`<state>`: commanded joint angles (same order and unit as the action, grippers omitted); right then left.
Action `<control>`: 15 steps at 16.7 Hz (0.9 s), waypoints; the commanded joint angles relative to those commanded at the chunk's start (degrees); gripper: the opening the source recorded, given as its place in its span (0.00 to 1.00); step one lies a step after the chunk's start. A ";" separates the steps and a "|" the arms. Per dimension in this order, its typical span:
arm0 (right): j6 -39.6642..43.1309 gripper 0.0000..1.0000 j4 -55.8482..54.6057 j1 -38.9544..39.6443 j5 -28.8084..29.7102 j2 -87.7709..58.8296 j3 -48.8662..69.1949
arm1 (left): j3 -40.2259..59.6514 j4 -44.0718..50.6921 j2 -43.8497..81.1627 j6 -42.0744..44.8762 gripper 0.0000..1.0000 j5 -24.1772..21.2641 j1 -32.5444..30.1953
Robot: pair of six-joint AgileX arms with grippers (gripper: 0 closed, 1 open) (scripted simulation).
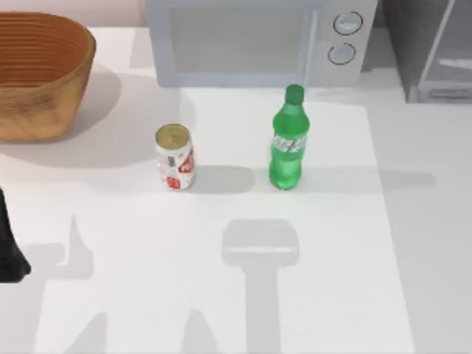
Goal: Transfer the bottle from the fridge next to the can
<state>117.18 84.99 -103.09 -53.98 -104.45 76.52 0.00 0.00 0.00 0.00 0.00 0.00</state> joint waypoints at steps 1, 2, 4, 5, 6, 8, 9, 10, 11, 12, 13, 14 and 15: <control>-1.20 1.00 -1.07 0.78 0.05 -0.10 -0.02 | 0.00 0.00 0.00 0.00 1.00 0.00 0.00; -2.99 1.00 -2.67 1.95 0.16 -0.22 -0.07 | 0.00 0.00 0.00 0.00 1.00 0.00 0.00; -8.42 1.00 -7.39 5.39 0.68 -0.46 -0.20 | 0.00 0.00 0.00 0.00 1.00 0.00 0.00; -12.06 1.00 -10.41 7.61 1.09 -0.58 -0.30 | 0.00 0.00 0.00 0.00 1.00 0.00 0.00; -16.25 1.00 -13.79 10.09 1.58 -0.68 -0.39 | 0.00 0.00 0.00 0.00 1.00 0.00 0.00; -25.90 1.00 -21.34 15.67 2.74 -0.88 -0.59 | 0.00 0.00 0.00 0.00 1.00 0.00 0.00; -31.17 1.00 -25.45 18.72 3.41 -0.95 -0.70 | 0.00 0.00 0.00 0.00 1.00 0.00 0.00; -36.60 1.00 -29.70 21.85 4.10 -1.01 -0.80 | 0.00 0.00 0.00 0.00 1.00 0.00 0.00; -42.13 1.00 -34.05 25.03 4.82 -1.05 -0.92 | 0.00 0.00 0.00 0.00 1.00 0.00 0.00; -47.65 1.00 -38.44 28.19 5.53 -1.07 -1.03 | 0.00 0.00 0.00 0.00 1.00 0.00 0.00; -53.05 1.00 -42.81 31.32 6.23 -1.09 -1.15 | 0.00 0.00 0.00 0.00 1.00 0.00 0.00; -58.16 1.00 -47.06 34.35 6.91 -1.08 -1.27 | 0.00 0.00 0.00 0.00 1.00 0.00 0.00; -62.90 1.00 -51.10 37.26 7.56 -1.05 -1.38 | 0.00 0.00 0.00 0.00 1.00 0.00 0.00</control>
<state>54.28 33.89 -65.83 -46.42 -105.51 75.14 0.00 0.00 0.00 0.00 0.00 0.00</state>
